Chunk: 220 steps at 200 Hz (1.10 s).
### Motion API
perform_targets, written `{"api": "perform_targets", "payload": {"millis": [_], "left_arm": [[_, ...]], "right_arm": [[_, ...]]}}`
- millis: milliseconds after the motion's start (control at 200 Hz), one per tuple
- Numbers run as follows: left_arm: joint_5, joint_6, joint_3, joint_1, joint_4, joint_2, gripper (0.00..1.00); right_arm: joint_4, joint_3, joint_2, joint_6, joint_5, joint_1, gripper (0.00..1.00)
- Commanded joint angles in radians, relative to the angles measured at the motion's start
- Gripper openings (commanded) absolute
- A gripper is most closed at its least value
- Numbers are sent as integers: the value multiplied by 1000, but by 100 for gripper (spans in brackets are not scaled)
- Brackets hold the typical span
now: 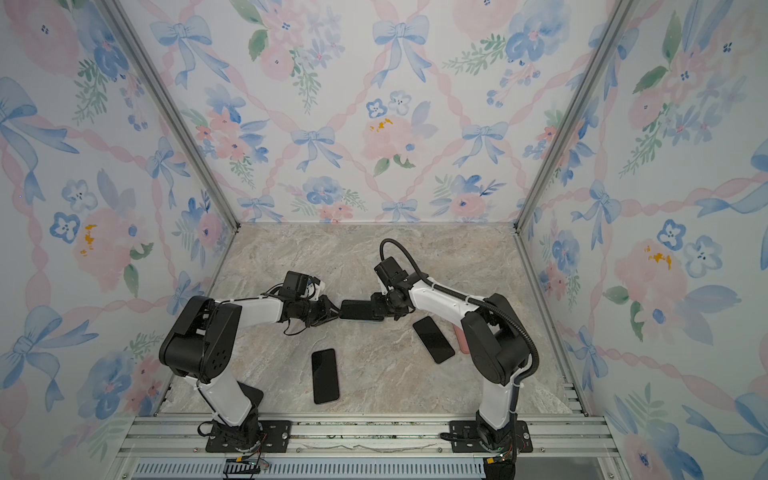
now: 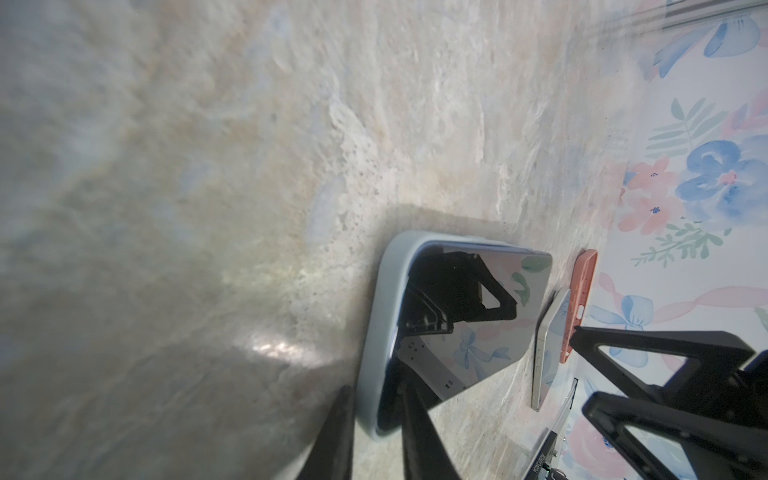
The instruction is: Put the phone into the phone case
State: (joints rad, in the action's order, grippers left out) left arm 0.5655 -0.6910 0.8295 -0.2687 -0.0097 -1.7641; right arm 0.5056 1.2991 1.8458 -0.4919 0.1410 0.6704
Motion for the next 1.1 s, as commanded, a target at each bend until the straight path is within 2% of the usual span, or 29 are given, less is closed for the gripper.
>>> {"api": "perform_targets", "payload": {"millis": [0, 100, 400, 1095], "left_arm": [[-21, 15, 6, -7, -60, -22, 22], [-26, 12, 9, -7, -60, -24, 21], [-3, 10, 38, -7, -58, -26, 30], [59, -34, 49, -14, 10, -76, 29]], "right_arm": [[16, -23, 18, 24, -24, 3, 54], [0, -30, 31, 23, -16, 0, 49], [-19, -32, 74, 22, 9, 0, 44], [-33, -20, 124, 25, 31, 14, 27]]}}
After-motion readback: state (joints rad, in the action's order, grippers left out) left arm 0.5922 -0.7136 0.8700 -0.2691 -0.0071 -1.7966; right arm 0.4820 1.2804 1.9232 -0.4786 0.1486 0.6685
